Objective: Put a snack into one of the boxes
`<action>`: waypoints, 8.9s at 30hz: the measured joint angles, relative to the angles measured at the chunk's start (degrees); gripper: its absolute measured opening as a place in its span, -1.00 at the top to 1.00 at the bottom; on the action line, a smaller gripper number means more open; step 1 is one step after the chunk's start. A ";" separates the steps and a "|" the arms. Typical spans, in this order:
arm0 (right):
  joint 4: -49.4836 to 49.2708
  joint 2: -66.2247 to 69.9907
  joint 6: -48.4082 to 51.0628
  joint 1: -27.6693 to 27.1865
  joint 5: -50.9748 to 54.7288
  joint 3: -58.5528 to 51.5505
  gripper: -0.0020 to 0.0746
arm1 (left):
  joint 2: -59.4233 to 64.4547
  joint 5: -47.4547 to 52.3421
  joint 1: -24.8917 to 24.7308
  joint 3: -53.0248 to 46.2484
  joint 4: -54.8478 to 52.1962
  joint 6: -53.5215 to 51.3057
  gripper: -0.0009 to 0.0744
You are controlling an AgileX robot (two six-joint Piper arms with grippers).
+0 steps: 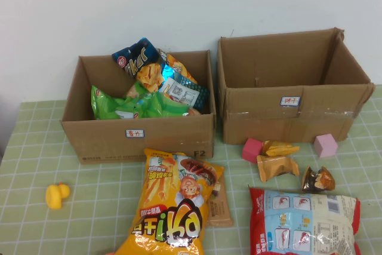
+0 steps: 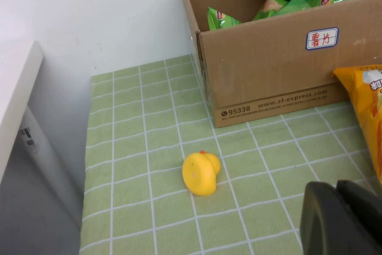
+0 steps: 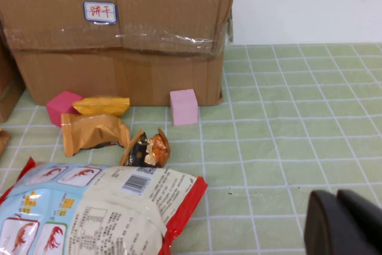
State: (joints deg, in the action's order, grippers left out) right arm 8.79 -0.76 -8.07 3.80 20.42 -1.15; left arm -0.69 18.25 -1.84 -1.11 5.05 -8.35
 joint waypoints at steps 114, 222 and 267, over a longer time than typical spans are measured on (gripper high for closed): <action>2.53 106.14 20.96 34.01 19.71 57.34 -0.80 | 0.00 0.12 0.00 0.00 0.10 0.00 0.98; -89.65 134.70 91.77 26.24 -6.70 113.57 -0.52 | -0.12 0.14 0.00 0.00 0.10 0.00 0.98; 4.15 78.93 15.06 25.73 26.69 65.66 0.93 | -0.12 0.14 0.00 0.07 0.10 0.00 0.98</action>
State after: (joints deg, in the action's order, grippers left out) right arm 12.94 78.17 6.99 29.53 47.11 64.51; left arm -0.81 18.40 -1.84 -1.04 5.15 -8.35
